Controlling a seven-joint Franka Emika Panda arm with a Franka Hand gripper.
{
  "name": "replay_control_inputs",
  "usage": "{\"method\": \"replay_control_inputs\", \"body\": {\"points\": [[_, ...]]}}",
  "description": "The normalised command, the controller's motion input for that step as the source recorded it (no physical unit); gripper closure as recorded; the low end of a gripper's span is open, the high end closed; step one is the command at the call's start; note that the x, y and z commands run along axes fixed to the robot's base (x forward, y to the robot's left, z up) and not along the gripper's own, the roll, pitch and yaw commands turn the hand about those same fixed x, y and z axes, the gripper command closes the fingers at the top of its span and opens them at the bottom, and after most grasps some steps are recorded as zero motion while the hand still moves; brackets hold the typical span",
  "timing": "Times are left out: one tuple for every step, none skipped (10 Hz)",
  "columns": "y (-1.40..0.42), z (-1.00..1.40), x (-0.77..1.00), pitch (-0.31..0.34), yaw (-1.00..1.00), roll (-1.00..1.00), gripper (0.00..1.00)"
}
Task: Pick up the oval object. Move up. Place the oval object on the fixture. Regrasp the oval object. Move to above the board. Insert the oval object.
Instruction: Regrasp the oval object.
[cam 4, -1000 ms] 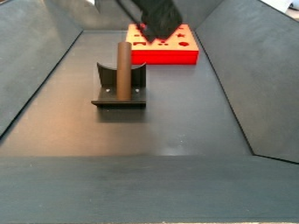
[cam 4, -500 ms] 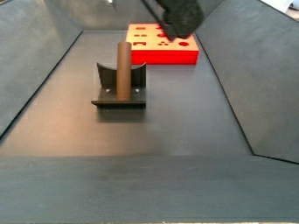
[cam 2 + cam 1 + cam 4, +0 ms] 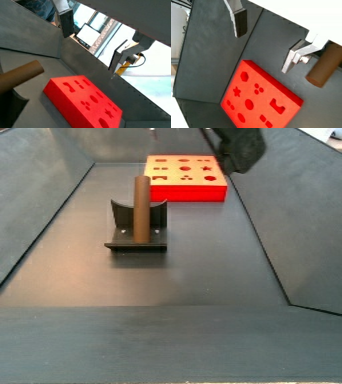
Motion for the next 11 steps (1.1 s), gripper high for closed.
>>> {"method": "replay_control_inputs", "body": {"points": [[-0.29, -1.00, -0.31, -0.040, -0.90, 1.00, 0.00], [-0.30, -1.00, -0.19, -0.045, -0.90, 1.00, 0.00], [-0.30, -1.00, -0.08, -0.066, -0.90, 1.00, 0.00], [-0.24, -1.00, -0.05, -0.088, -0.91, 1.00, 0.00], [-0.16, -0.84, -0.03, -0.108, -0.91, 1.00, 0.00], [-0.09, -0.60, -0.01, -0.137, -0.92, 1.00, 0.00], [-0.05, -0.41, 0.00, -0.156, -0.92, 1.00, 0.00], [-0.02, -0.17, 0.01, -0.179, -0.93, 1.00, 0.00], [-0.02, -0.06, 0.01, -0.187, -0.93, 1.00, 0.00], [-0.02, -0.01, -0.02, -0.206, -0.93, 1.00, 0.00], [-0.02, -0.02, -0.03, -0.221, -0.93, 1.00, 0.00]]}}
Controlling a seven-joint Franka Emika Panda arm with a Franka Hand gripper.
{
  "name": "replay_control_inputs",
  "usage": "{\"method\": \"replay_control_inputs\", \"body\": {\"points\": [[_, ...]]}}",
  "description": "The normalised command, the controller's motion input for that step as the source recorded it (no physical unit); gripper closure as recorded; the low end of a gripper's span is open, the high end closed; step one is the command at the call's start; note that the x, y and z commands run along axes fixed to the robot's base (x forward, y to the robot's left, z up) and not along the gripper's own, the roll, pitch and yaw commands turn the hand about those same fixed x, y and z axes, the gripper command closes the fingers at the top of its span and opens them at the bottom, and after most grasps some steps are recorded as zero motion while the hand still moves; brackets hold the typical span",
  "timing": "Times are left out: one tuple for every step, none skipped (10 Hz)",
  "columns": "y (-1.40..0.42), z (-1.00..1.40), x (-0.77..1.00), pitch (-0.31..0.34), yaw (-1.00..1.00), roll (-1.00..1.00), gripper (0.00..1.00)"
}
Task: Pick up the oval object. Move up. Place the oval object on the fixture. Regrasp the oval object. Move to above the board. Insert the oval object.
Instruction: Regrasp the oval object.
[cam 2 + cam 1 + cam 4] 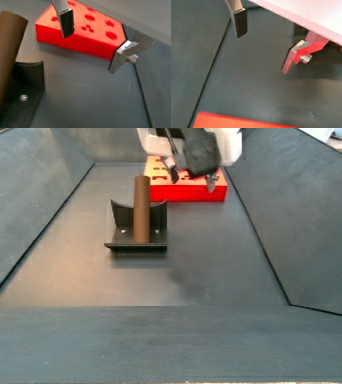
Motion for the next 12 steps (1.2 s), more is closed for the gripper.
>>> {"method": "replay_control_inputs", "body": {"points": [[-0.02, -0.01, -0.04, -0.232, -0.93, 1.00, 0.00], [-0.02, 0.00, -0.04, -0.239, -0.93, 1.00, 0.00], [-0.01, 0.00, -0.04, -0.240, -0.93, 1.00, 0.00], [-0.01, -0.01, -0.03, -0.235, -0.94, 1.00, 0.00], [-0.01, -0.02, -0.03, -0.222, -0.94, 1.00, 0.00], [-0.01, -0.01, -0.03, -0.203, -0.95, 1.00, 0.00], [-0.01, -0.02, -0.03, -0.184, -0.96, 1.00, 0.00], [-0.01, -0.01, -0.03, -0.124, -0.96, 1.00, 0.00], [-0.01, 0.00, -0.03, -0.022, -0.96, 1.00, 0.00], [-0.02, 0.00, -0.03, 0.076, -0.96, 1.00, 0.00], [-0.02, -0.01, -0.02, 0.192, -0.95, 1.00, 0.00], [-0.01, -0.03, -0.01, 0.340, -0.93, 1.00, 0.00]]}}
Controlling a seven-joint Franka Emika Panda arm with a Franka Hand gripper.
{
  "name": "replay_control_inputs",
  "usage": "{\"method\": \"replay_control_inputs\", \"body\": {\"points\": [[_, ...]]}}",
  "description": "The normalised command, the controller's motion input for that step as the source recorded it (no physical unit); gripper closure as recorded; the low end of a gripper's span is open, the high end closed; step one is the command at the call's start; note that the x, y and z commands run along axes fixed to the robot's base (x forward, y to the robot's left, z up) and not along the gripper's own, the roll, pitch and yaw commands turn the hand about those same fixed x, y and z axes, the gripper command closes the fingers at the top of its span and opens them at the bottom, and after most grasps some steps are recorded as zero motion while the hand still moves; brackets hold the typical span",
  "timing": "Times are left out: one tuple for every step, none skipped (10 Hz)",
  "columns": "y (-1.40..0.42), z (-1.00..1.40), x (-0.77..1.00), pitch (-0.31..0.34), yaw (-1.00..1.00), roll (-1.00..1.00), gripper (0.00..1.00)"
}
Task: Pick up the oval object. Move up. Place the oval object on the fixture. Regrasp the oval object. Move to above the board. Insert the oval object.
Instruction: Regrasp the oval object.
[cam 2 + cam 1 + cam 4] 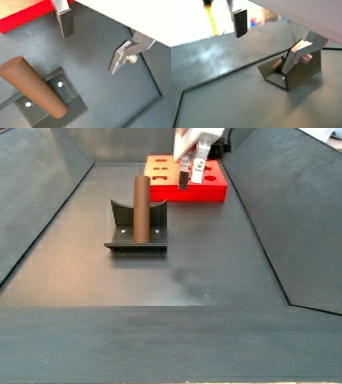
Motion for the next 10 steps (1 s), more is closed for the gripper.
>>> {"method": "replay_control_inputs", "body": {"points": [[-0.01, -0.05, 0.01, 0.528, -0.71, 0.84, 0.00], [-0.02, -0.05, 0.03, 0.638, -0.48, 0.64, 0.00], [-0.01, -0.04, 0.06, 0.701, -0.19, 0.42, 0.00], [-0.02, -0.03, 0.07, 0.684, 0.00, 0.33, 0.00], [-0.03, -0.03, 0.07, 0.661, 0.12, 0.28, 0.00], [-0.05, -0.01, 0.06, 0.588, 0.29, 0.22, 0.00], [-0.05, 0.00, 0.07, 0.468, 0.39, 0.17, 0.00], [-0.04, -0.01, 0.07, 0.354, 0.44, 0.15, 0.00], [-0.05, -0.02, 0.07, 0.275, 0.45, 0.14, 0.00], [-0.05, -0.01, 0.06, 0.134, 0.43, 0.12, 0.00]]}}
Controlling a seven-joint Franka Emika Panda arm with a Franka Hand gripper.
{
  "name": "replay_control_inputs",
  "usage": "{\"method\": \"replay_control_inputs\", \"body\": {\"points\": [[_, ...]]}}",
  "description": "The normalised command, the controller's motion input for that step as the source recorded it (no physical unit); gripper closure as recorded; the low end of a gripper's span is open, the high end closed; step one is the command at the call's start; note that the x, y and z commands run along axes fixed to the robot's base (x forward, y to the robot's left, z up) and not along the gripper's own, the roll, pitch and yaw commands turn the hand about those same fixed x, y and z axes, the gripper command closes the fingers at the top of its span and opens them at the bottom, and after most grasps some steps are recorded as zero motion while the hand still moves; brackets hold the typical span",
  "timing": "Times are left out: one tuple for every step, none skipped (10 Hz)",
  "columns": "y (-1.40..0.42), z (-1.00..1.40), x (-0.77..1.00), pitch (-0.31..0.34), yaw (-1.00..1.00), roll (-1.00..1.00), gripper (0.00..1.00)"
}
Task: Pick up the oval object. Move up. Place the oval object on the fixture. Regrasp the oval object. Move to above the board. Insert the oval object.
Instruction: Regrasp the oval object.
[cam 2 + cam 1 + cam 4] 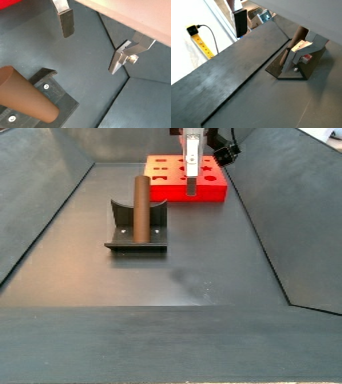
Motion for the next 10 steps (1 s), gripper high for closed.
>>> {"method": "replay_control_inputs", "body": {"points": [[-0.04, 0.00, 0.06, 0.029, 0.39, 0.09, 0.00], [-0.04, -0.01, 0.05, -0.035, 0.35, 0.08, 0.00], [-0.04, -0.02, 0.05, -0.063, 0.31, 0.09, 0.00], [-0.05, -0.02, 0.05, -0.103, 0.21, 0.08, 0.00], [-0.02, -0.01, 1.00, -0.038, 0.08, 0.07, 0.00], [-0.02, -0.01, 1.00, -0.033, 0.01, 0.07, 0.00], [-0.02, -0.03, 1.00, -0.012, -0.02, 0.09, 0.00], [-0.02, -0.03, 1.00, 0.009, -0.03, 0.09, 0.00], [-0.02, -0.03, 1.00, 0.036, -0.03, 0.09, 0.00], [-0.02, -0.03, 1.00, 0.061, -0.03, 0.10, 0.00]]}}
